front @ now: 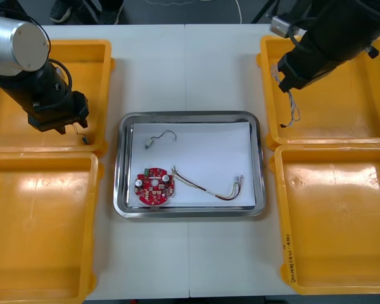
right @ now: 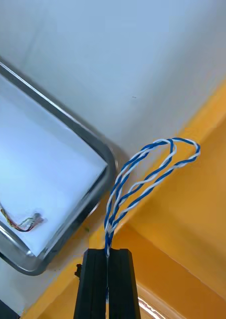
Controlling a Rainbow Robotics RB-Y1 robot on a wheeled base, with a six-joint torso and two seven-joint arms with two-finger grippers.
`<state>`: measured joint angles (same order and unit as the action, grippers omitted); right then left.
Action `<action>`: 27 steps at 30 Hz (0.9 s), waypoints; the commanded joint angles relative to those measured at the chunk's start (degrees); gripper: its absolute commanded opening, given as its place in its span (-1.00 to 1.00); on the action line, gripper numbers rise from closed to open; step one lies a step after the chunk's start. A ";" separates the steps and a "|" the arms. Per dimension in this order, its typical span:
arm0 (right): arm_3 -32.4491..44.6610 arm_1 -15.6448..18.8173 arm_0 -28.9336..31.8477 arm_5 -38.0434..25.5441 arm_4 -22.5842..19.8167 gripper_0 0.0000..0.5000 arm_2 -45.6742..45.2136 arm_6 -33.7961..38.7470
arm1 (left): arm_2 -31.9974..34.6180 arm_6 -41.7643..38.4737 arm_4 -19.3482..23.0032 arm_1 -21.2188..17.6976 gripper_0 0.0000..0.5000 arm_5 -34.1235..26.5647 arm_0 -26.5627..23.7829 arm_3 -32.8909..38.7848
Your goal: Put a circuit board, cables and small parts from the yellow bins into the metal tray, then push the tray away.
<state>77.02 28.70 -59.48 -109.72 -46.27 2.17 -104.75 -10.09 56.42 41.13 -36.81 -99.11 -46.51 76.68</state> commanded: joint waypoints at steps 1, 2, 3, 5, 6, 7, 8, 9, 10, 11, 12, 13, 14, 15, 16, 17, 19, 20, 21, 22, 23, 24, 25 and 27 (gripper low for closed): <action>5.24 1.09 -2.30 -0.28 -3.21 -1.00 5.65 -2.22 | -0.02 7.30 -0.61 0.86 0.87 1.38 1.25 1.72; 5.68 0.92 -2.30 -0.28 -3.65 -1.00 6.53 -2.39 | -0.11 7.39 -0.61 0.86 0.86 1.38 1.25 1.72; 6.38 0.65 -2.22 -0.28 -4.00 -1.00 7.32 -2.66 | -0.02 7.39 -0.52 0.86 0.81 1.46 1.34 1.72; 7.53 0.13 -2.13 -0.28 -4.18 -1.00 8.82 -3.18 | -0.02 7.48 -0.61 0.95 0.80 1.46 1.43 1.72; 7.79 -0.05 -2.13 -0.28 -4.18 -1.00 9.17 -3.36 | -0.02 7.48 -0.70 1.03 0.78 1.55 1.51 1.72; 8.67 -0.31 -1.95 -0.28 -4.27 -1.00 10.14 -3.71 | -0.02 7.48 -0.87 1.21 0.77 1.73 1.69 1.72; 8.93 -0.40 -1.86 -0.28 -4.27 -1.00 10.49 -3.80 | -0.02 7.48 -0.87 1.30 0.77 1.90 1.78 1.72; 9.99 -0.93 -1.60 -0.28 -4.00 -1.00 11.81 -4.33 | -0.02 7.57 -1.05 1.30 0.73 2.08 1.87 1.72; 9.99 -0.93 -1.60 -0.28 -4.00 -1.00 11.81 -4.33 | -0.02 7.57 -1.05 1.30 0.73 2.08 1.87 1.72; 10.78 -1.28 -1.42 -0.28 -3.91 -1.00 13.13 -4.77 | -0.02 7.57 -1.14 1.47 0.57 2.08 1.95 1.72; 11.22 -1.63 -1.25 -0.28 -3.83 -1.00 14.00 -5.03 | -0.02 7.57 -1.05 1.47 0.34 2.08 2.04 1.72; 11.57 -1.90 -1.16 -0.28 -3.83 -1.00 14.79 -5.38 | -0.02 7.57 -1.05 1.47 -0.03 2.08 2.04 1.72; 11.66 -2.16 -1.07 -0.28 -3.74 -1.00 15.41 -5.64 | -0.02 7.57 -0.96 1.47 -0.39 2.08 2.13 1.72; 11.66 -2.16 -1.07 -0.28 -3.74 -1.00 15.41 -5.64 | -0.02 7.57 -0.96 1.47 -0.39 2.08 2.13 1.72; 11.83 -2.60 -1.07 -0.28 -3.74 -1.00 16.46 -6.35 | -0.02 7.66 -0.96 1.47 -0.91 1.99 2.13 1.72; 11.83 -3.13 -1.07 -0.28 -3.30 -1.00 17.08 -7.93 | -0.02 7.74 -0.96 1.47 -0.99 1.90 2.13 1.72; 11.83 -3.92 -0.99 0.03 -2.68 -1.00 17.96 -10.13 | -0.02 7.74 -0.96 1.47 -1.00 1.73 2.13 1.72; 11.83 -4.18 -0.99 0.30 -2.51 -1.00 18.13 -10.57 | -0.02 7.74 -0.96 1.47 -1.00 1.73 2.13 1.72; 11.75 -4.53 -0.90 0.82 -2.24 -1.00 18.40 -11.53 | -0.11 7.74 -0.96 1.47 -1.00 1.73 2.13 1.72; 11.75 -4.88 -0.81 1.09 -1.98 -1.00 18.66 -12.24 | -0.02 7.74 -1.05 1.47 -1.00 1.64 2.13 1.72; 11.75 -5.24 -0.81 1.53 -1.54 -1.00 19.45 -13.38 | -0.02 7.74 -1.14 1.47 -1.00 1.73 2.13 1.72; 11.75 -5.32 -0.81 2.23 -1.19 -1.00 20.33 -14.35 | -0.02 7.74 -1.14 1.47 -1.00 1.64 2.13 1.72; 11.75 -5.41 -0.81 2.58 -0.93 -1.00 20.68 -14.70 | -0.02 7.74 -1.23 1.47 -1.00 1.64 2.13 1.72; 11.75 -5.85 -0.81 3.55 0.39 -1.00 22.00 -16.89 | 0.24 7.74 -1.40 1.47 -1.00 1.64 2.13 2.16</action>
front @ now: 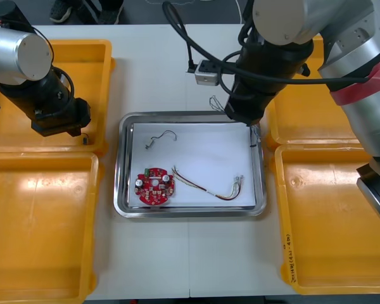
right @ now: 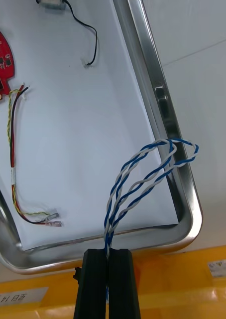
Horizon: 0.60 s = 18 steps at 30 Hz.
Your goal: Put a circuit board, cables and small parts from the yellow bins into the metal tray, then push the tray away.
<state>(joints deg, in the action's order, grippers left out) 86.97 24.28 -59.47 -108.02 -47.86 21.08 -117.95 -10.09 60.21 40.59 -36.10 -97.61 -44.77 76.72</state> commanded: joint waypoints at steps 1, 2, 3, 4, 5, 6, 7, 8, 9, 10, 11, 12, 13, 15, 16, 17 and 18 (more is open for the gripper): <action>1.80 -1.60 -0.83 2.20 2.15 -1.00 3.35 -4.13 | 0.33 3.96 -0.95 0.77 -1.00 0.14 0.38 2.21; 1.80 -2.04 -0.65 2.81 3.21 -1.00 4.06 -5.63 | 0.77 3.96 -1.12 0.77 -1.00 0.05 0.38 2.91; 1.80 -2.30 -0.65 2.99 3.56 -1.00 4.32 -6.07 | 1.03 3.96 -1.21 0.68 -1.00 -0.04 0.38 3.09; 1.80 -2.66 -0.47 3.34 4.26 -1.00 4.67 -6.95 | 1.56 3.96 -1.30 0.77 -1.00 -0.30 0.38 3.53; 1.80 -2.92 -0.39 3.60 4.70 -1.00 4.93 -7.56 | 1.74 3.96 -1.48 0.68 -1.00 -0.48 0.38 3.97; 1.80 -3.18 -0.21 3.96 5.23 -1.00 5.29 -8.09 | 2.00 3.96 -1.65 0.59 -1.00 -0.57 0.38 4.32; 1.80 -3.53 0.05 4.66 5.93 -1.00 5.90 -9.23 | 2.27 3.96 -1.83 0.42 -1.00 -0.83 0.38 4.93; 1.80 -3.62 0.14 5.01 6.20 -1.00 6.43 -9.76 | 2.44 3.87 -1.83 0.24 -1.00 -0.83 0.38 5.11; 1.80 -3.62 0.14 5.71 6.55 -1.00 7.13 -10.46 | 2.70 3.87 -1.92 0.24 -1.00 -0.92 0.38 5.46; 1.80 -3.62 0.23 6.51 6.81 -1.00 8.10 -11.16 | 3.23 3.96 -2.09 0.15 -1.00 -1.01 0.38 5.81; 1.80 -3.62 0.32 6.86 7.16 -1.00 8.80 -11.25 | 3.58 3.96 -2.18 -0.02 -1.00 -1.01 0.38 5.99; 1.80 -3.62 0.58 7.21 7.52 -1.00 9.68 -11.34 | 3.94 4.04 -2.27 -0.20 -1.00 -1.18 0.38 6.34; 1.80 -3.62 0.76 7.56 7.60 -1.00 9.86 -11.34 | 4.11 4.04 -2.44 -0.37 -1.00 -1.09 0.38 6.60; 1.80 -3.62 1.55 8.70 7.52 -1.00 10.74 -11.69 | 4.73 4.04 -2.71 -0.90 -1.00 -1.09 0.38 7.22; 1.62 -3.62 1.90 9.32 7.60 -1.00 11.44 -11.87 | 5.17 4.13 -2.88 -0.99 -1.00 -1.09 0.38 7.31; 1.62 -3.62 1.99 9.58 7.69 -1.00 11.70 -11.87 | 5.52 4.22 -3.06 -1.08 -1.00 -1.01 0.38 7.39; 1.27 -3.62 2.16 10.20 7.78 -1.00 12.23 -12.04 | 5.96 4.39 -3.32 -1.17 -1.00 -0.92 0.38 7.39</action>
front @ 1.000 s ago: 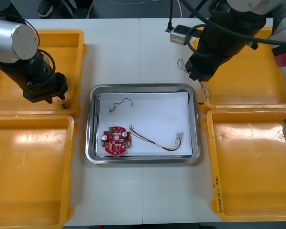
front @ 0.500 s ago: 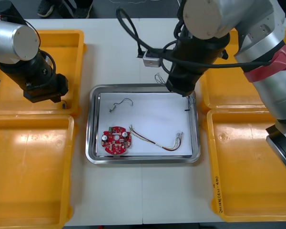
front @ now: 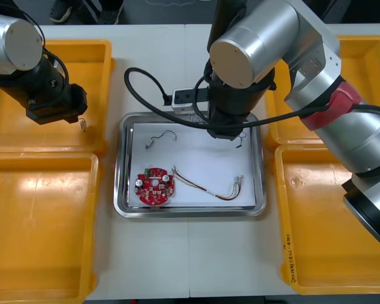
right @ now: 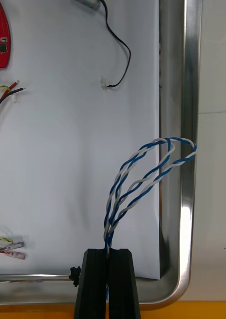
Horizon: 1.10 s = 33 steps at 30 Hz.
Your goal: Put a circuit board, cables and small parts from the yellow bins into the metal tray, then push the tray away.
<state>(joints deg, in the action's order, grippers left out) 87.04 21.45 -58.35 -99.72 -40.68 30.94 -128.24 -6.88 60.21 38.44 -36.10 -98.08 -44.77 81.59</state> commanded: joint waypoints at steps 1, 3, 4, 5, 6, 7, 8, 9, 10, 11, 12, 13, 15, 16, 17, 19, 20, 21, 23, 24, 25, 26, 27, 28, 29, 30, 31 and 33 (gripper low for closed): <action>0.85 -0.79 1.04 2.24 0.69 -1.00 2.81 -1.92 | 3.10 4.48 -1.44 -1.34 -1.00 -0.36 0.38 2.61; 0.23 -0.79 1.13 2.77 0.77 -1.00 3.60 -2.10 | 3.36 4.57 -1.70 -1.52 -1.00 -0.18 0.38 2.61; -0.56 -0.79 1.13 3.91 0.86 -1.00 4.48 -2.36 | 3.98 4.75 -2.32 -1.78 -1.00 0.17 0.38 2.52; -0.82 -0.88 1.22 4.27 0.86 -1.00 4.74 -2.45 | 4.24 4.83 -2.50 -1.96 -1.00 0.34 0.38 2.52; -1.09 -0.88 1.22 4.53 0.95 -1.00 4.92 -2.54 | 4.33 4.83 -2.67 -2.04 -1.00 0.43 0.38 2.52; -1.52 -0.97 1.31 5.15 1.13 -1.00 5.27 -2.63 | 4.51 4.83 -3.02 -2.22 -1.00 0.70 0.38 2.52; -1.96 -1.23 1.31 5.58 1.30 -1.00 5.54 -2.80 | 4.59 4.83 -3.29 -2.48 -1.00 0.96 0.38 2.52; -2.58 -1.50 1.31 5.94 1.65 -1.00 5.80 -2.89 | 4.59 4.83 -3.64 -2.75 -1.00 1.05 0.38 2.52; -2.93 -1.76 1.31 6.20 1.92 -1.00 5.98 -2.98 | 4.68 4.83 -3.99 -2.92 -1.00 1.31 0.38 2.52; -3.46 -2.11 1.31 6.55 2.44 -1.00 6.33 -3.15 | 4.68 4.83 -4.78 -3.01 -1.00 1.58 0.38 2.43; -3.72 -2.20 1.31 6.82 2.71 -1.00 6.59 -3.15 | 4.77 4.83 -5.22 -3.01 -1.00 1.75 0.38 2.34; -4.25 -2.46 1.31 7.52 3.32 -1.00 7.47 -3.15 | 5.12 4.83 -6.36 -3.01 -1.00 2.28 0.38 1.90; -4.69 -2.64 1.39 8.66 3.94 -1.00 8.52 -3.24 | 5.12 4.83 -7.24 -3.10 -1.00 3.16 0.29 0.85; -5.04 -2.64 1.31 9.36 4.29 -1.00 9.32 -3.24 | 5.21 4.83 -7.59 -3.01 -1.00 3.86 0.12 -0.12; -5.22 -2.64 1.39 9.80 4.29 -1.00 9.67 -3.15 | 5.21 4.83 -7.77 -3.01 -1.00 4.21 0.12 -0.56; -6.18 -2.82 1.39 11.12 3.85 -1.00 10.63 -3.07 | 5.21 5.01 -8.30 -3.01 -1.00 5.53 -0.59 -2.67; -6.53 -2.99 1.39 11.39 3.85 -1.00 10.81 -3.15 | 5.21 5.10 -8.38 -3.10 -1.00 5.71 -0.85 -3.20; -7.15 -3.17 1.39 11.65 3.68 -1.00 10.90 -3.24 | 5.30 5.19 -8.47 -3.10 -1.00 6.15 -1.38 -4.34; -8.20 -3.43 1.39 11.91 3.41 -1.00 11.25 -3.24 | 5.30 5.45 -8.56 -3.01 -1.00 6.76 -2.43 -6.54; -8.56 -3.61 1.39 12.09 3.32 -1.00 11.51 -3.24 | 5.39 5.62 -8.56 -3.01 -1.00 7.02 -2.87 -7.59; -8.73 -3.61 1.39 12.26 3.24 -1.00 11.69 -3.24 | 5.30 5.71 -8.65 -3.01 -1.00 7.20 -3.13 -8.29; -8.91 -3.61 1.39 12.44 3.24 -1.00 11.95 -3.24 | 5.30 5.80 -8.74 -3.01 -1.00 7.38 -3.31 -8.91; -8.91 -3.61 1.39 12.70 3.15 -1.00 12.30 -3.24 | 5.30 5.98 -8.82 -3.01 -1.00 7.82 -3.49 -9.52; -8.91 -3.61 1.48 12.88 3.15 -1.00 12.39 -3.15 | 5.30 6.06 -8.91 -3.01 -1.00 8.08 -3.49 -9.61; -8.91 -3.61 1.48 12.97 3.06 -1.00 12.57 -3.24 | 5.30 6.15 -8.91 -3.01 -1.00 8.17 -3.40 -9.70; -8.91 -3.61 1.48 13.06 2.97 -1.00 12.57 -3.24 | 5.30 6.24 -9.00 -3.01 -0.97 8.17 -3.40 -9.61; -8.91 -3.61 1.39 13.06 2.88 -1.00 12.74 -3.24 | 5.30 6.24 -8.91 -3.01 -0.88 8.08 -3.40 -9.70; -8.91 -3.61 1.48 13.06 2.71 -1.00 12.74 -3.24 | 5.30 6.24 -8.65 -3.01 -0.39 7.82 -3.40 -9.61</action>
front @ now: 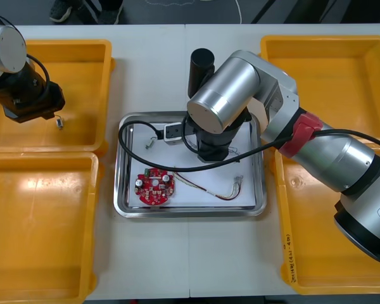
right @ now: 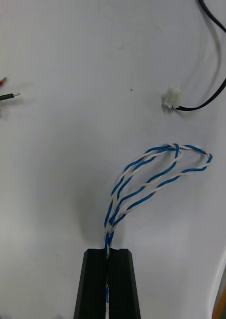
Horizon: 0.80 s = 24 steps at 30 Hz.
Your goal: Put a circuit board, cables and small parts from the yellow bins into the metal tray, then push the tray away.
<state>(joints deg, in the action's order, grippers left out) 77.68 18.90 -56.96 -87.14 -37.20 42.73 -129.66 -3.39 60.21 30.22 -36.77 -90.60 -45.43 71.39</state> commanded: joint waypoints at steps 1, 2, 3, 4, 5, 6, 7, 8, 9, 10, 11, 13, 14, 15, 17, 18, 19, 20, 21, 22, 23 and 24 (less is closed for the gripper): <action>0.46 -1.05 0.09 0.39 -0.86 -1.00 0.95 -1.83 | 1.81 6.32 -0.43 -2.34 -0.22 0.34 -2.73 0.60; 0.46 -1.05 0.09 0.39 -0.95 -0.81 0.95 -1.83 | 1.81 6.23 -0.43 -2.34 0.15 0.34 -2.82 0.60; 0.46 -1.05 0.09 0.30 -1.12 -0.38 0.95 -1.83 | 1.81 6.23 -0.34 -2.34 0.54 0.34 -2.82 0.60; 0.46 -1.05 0.09 0.22 -1.21 -0.15 0.95 -1.83 | 1.81 6.23 -0.25 -2.34 0.77 0.25 -2.82 0.60; 0.46 -1.05 0.09 0.13 -1.39 0.15 0.95 -1.56 | 1.81 6.23 -0.25 -2.34 0.96 0.25 -2.82 0.60; 0.55 -1.05 0.09 0.04 -1.47 0.36 0.95 -1.56 | 1.81 6.23 -0.16 -2.34 1.00 0.25 -2.82 0.60; 0.55 -1.05 0.00 0.04 -1.56 0.57 0.95 -1.47 | 1.81 6.23 -0.16 -2.34 1.00 0.25 -2.82 0.60; 0.46 -1.05 0.00 -0.05 -1.65 0.66 0.77 -1.39 | 1.81 6.32 -0.07 -2.34 1.00 0.25 -2.82 0.60; 0.63 -1.05 0.00 -0.14 -1.74 0.78 0.69 -1.39 | 1.81 6.23 0.10 -2.34 1.00 0.25 -2.82 0.60; 0.63 -1.05 0.00 -0.22 -1.83 0.85 0.60 -1.30 | 1.81 6.32 0.10 -2.34 1.00 0.25 -2.82 0.68; 0.72 -1.05 0.00 -0.49 -2.09 0.94 0.42 -1.30 | 1.81 6.32 0.19 -2.34 1.00 0.25 -2.82 0.86; 1.07 -0.97 0.00 -1.01 -2.26 1.00 -0.02 -1.30 | 1.81 6.32 0.45 -2.34 1.00 0.16 -2.82 0.95; 1.42 -0.97 0.09 -1.28 -2.26 1.00 -0.28 -1.30 | 1.81 6.32 0.45 -2.34 1.00 0.08 -2.82 1.12; 1.60 -0.97 0.00 -1.63 -2.35 1.00 -0.46 -1.30 | 1.81 6.23 0.54 -2.34 1.00 -0.10 -2.82 1.30; 2.57 -0.97 0.00 -2.86 -2.35 1.00 -1.25 -1.21 | 1.81 6.06 0.63 -2.34 1.00 -1.07 -2.82 2.35; 3.18 -0.97 0.00 -3.56 -2.35 1.00 -1.77 -1.30 | 1.90 5.97 0.81 -2.34 1.00 -1.77 -2.82 2.97; 3.89 -0.97 0.00 -4.35 -2.44 1.00 -2.39 -1.30 | 2.07 5.79 0.81 -2.34 1.00 -2.47 -2.82 3.67; 4.50 -0.88 0.00 -4.97 -2.44 1.00 -2.92 -1.30 | 2.25 5.62 0.89 -2.34 1.00 -2.82 -2.82 4.02; 5.20 -0.88 0.09 -5.58 -2.44 1.00 -3.44 -1.30 | 2.25 5.44 0.89 -2.34 1.00 -3.18 -2.82 4.20; 5.99 -0.79 0.00 -6.38 -2.62 1.00 -4.32 -1.30 | 2.25 5.35 0.98 -2.34 1.00 -3.26 -2.82 4.29; 6.43 -0.79 0.00 -6.82 -2.62 1.00 -4.76 -1.30 | 2.25 5.35 0.98 -2.34 1.00 -3.18 -2.82 4.29; 7.23 -0.79 0.09 -7.87 -2.79 1.00 -5.82 -1.30 | 2.25 5.27 0.98 -2.34 1.00 -3.18 -2.82 4.29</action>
<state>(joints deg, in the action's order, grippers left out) 81.19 18.87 -56.94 -93.22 -39.10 40.96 -129.66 -3.03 60.23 30.67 -36.77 -93.25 -45.44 73.52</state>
